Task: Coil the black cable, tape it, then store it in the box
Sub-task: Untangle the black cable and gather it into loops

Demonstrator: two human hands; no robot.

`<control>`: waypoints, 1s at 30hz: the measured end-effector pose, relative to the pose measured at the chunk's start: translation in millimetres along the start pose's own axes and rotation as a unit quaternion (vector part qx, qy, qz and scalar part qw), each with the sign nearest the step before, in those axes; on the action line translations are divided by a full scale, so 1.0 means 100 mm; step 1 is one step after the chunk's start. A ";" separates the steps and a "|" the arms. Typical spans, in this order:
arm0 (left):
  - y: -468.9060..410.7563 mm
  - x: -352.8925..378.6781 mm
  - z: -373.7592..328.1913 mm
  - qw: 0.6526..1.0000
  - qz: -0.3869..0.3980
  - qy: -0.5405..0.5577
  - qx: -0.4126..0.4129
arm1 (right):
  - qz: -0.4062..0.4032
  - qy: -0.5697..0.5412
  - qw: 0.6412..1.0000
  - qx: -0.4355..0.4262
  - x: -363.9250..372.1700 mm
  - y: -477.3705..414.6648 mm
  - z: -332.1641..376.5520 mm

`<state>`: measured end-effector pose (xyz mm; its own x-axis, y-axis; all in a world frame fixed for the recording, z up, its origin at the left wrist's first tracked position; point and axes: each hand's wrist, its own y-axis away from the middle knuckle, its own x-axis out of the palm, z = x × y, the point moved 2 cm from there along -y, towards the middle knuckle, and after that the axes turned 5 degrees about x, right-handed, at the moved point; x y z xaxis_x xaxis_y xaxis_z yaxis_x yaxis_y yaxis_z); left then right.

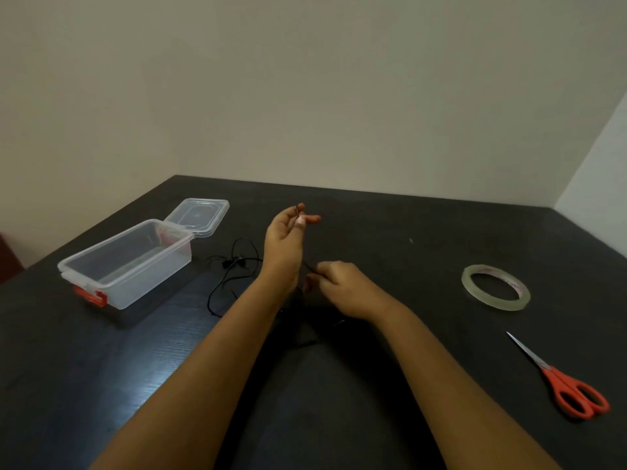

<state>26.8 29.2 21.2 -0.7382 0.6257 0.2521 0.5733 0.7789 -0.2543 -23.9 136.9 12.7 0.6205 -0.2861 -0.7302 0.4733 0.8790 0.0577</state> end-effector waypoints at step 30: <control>0.21 0.16 -0.27 0.943 0.248 0.214 -0.059 | -0.150 -0.118 0.980 -0.052 -0.30 0.08 -0.07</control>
<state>36.7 56.4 45.5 -0.1720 0.8547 0.4897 0.8647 0.3691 -0.3407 -42.9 155.3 30.8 0.5964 -0.6063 -0.5260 0.5976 0.7729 -0.2132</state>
